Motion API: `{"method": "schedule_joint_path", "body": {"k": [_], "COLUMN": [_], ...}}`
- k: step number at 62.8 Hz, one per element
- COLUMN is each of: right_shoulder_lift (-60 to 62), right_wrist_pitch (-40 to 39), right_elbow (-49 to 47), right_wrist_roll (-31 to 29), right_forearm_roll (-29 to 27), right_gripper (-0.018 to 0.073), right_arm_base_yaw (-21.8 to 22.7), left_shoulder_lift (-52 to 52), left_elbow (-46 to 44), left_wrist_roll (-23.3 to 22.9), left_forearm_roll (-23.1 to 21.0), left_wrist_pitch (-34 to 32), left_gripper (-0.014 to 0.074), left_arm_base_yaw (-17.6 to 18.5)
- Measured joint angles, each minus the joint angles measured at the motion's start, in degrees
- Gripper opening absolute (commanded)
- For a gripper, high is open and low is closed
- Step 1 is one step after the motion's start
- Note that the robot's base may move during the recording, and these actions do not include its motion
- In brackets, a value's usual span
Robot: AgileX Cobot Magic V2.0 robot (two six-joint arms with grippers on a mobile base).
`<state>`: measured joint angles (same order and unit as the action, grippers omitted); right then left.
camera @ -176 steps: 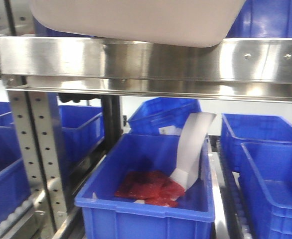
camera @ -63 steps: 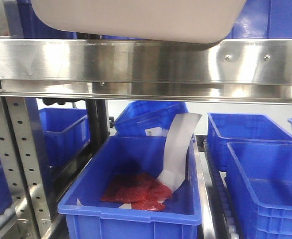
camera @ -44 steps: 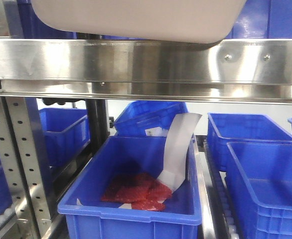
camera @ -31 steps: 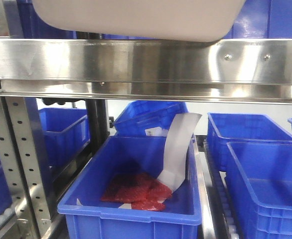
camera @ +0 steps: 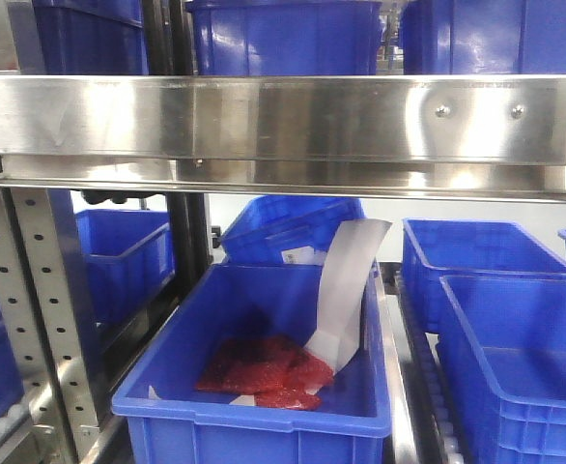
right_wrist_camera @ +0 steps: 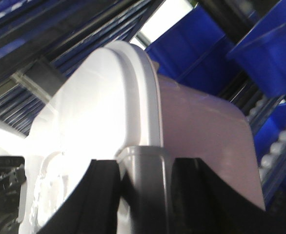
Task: Grab white bin and place on right shelf
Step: 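Push the held bin forward onto the upper roller shelf with both grippers, then open both grippers and release the bin on the shelf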
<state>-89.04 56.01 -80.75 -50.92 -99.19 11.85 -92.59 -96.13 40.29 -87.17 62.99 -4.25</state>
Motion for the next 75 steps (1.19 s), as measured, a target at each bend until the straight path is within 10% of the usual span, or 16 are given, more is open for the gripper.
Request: {"method": "schedule_joint_path", "body": {"k": [28,38,52,75], "right_shoulder_lift": [-8.9,-11.5,-11.9,-11.9], "right_wrist_pitch": [-3.2,-3.6,-2.5,-6.7], "right_elbow": [-0.1,-0.1,-0.3,-0.4], "right_wrist_roll": [0.0,-0.2,-2.5,-7.9], "right_forearm_roll": [-0.2,-1.0,-1.8,-1.8], "right_gripper": [0.0144,0.024,0.0614,0.0634], "right_arm_base_yaw": [-3.7,-4.6,-5.3,-5.5], "left_shoulder_lift": [-9.6,-10.0,-10.1,-10.2], "left_elbow": [-0.1,-0.1,-0.1,-0.1], "left_wrist_roll": [2.2,4.2,6.1,6.7], "left_forearm_roll": [-0.5,0.2,1.3,3.7], "left_wrist_pitch": [-2.4,-3.9,-5.4,-8.3], "left_gripper": [-0.012,0.0066,0.0436,0.0456], "left_arm_base_yaw": [0.3,0.3,0.3,0.4]}}
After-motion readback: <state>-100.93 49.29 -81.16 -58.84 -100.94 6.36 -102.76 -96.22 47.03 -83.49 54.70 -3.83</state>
